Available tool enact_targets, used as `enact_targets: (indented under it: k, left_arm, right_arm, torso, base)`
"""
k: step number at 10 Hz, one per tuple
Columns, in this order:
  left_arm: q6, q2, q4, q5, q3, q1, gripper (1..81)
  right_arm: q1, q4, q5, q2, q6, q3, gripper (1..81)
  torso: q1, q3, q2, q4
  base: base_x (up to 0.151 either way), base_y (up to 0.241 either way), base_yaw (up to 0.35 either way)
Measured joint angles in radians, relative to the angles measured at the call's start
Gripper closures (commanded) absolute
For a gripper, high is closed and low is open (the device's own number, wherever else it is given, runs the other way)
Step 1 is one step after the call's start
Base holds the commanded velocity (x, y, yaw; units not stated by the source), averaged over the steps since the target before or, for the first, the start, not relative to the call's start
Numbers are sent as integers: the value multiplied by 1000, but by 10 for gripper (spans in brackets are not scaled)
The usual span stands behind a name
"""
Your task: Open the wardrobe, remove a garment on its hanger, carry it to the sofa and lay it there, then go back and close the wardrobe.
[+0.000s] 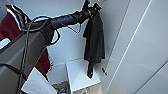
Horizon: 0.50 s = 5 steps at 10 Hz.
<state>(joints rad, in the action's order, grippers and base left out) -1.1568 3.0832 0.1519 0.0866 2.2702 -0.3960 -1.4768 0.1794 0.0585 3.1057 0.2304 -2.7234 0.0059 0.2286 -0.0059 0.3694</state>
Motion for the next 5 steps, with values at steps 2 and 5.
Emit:
enact_targets:
  k: [2, 5]
  left_arm:
    - [1, -34, 1, -3, -34, -26, 811]
    - [9, -80, 13, 26, -93, -71, 811]
  right_arm:
    - [-1, 0, 0, 0, 0, 0, 10]
    - [-3, 0, 0, 0, 0, 0, 10]
  torso:
    - [0, 0, 0, 0]
    - [0, 0, 0, 0]
  base:
    - [0, 0, 0]
    - [0, 0, 0]
